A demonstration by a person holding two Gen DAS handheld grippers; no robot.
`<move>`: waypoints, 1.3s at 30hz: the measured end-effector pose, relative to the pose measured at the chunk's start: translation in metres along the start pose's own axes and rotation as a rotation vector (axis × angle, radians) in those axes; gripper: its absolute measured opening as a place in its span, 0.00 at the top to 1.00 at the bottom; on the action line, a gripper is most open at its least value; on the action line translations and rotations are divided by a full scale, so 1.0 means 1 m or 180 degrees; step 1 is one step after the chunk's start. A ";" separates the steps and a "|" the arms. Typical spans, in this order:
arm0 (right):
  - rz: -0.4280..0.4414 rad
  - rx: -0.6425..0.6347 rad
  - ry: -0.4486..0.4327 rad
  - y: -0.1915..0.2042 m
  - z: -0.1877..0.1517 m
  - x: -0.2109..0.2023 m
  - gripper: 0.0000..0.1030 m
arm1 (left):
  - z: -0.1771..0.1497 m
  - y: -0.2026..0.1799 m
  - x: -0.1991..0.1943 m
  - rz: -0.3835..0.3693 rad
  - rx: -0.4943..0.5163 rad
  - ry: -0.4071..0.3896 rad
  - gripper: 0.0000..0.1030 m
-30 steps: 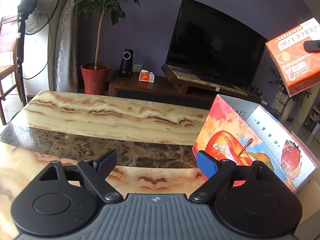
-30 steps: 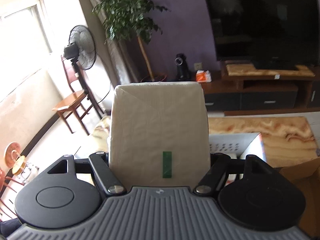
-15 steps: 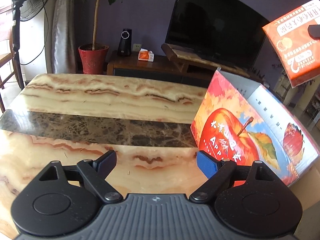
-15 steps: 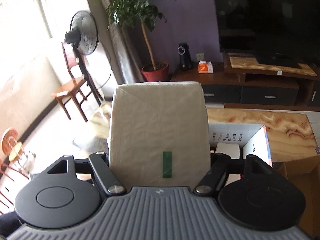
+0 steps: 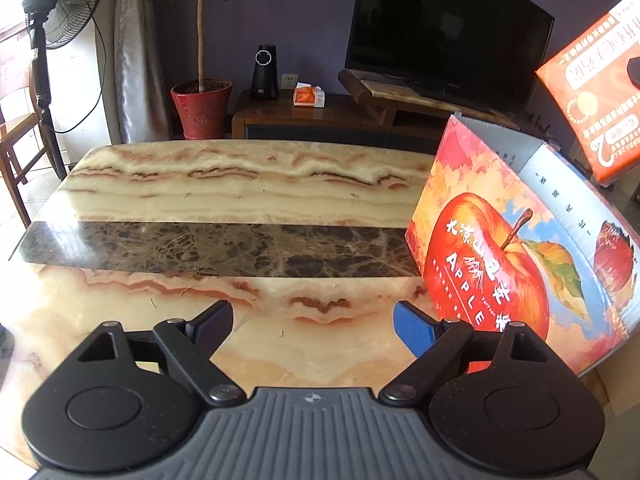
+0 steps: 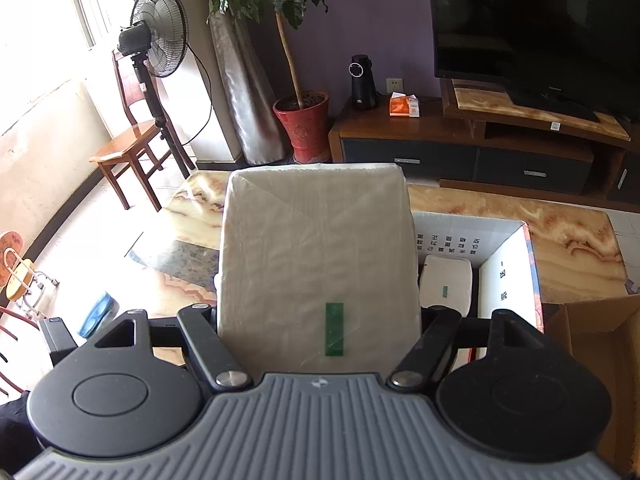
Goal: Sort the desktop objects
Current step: 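Hold the white pack with the right gripper above the open apple box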
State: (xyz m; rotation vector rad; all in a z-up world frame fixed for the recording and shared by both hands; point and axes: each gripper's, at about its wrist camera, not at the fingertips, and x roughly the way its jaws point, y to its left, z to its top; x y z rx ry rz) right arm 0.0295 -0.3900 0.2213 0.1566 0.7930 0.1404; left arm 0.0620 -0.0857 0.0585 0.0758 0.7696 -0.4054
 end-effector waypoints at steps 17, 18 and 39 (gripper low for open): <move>-0.0056 -0.0099 0.0049 0.000 -0.004 0.004 0.27 | -0.003 -0.007 0.005 0.0065 0.0158 0.0108 0.14; -0.0058 -0.0103 0.0050 0.000 -0.003 0.004 0.27 | -0.004 -0.008 0.005 0.0065 0.0159 0.0110 0.14; -0.0046 -0.0220 0.0094 0.004 -0.004 0.006 0.27 | -0.003 -0.009 0.006 0.0067 0.0156 0.0121 0.14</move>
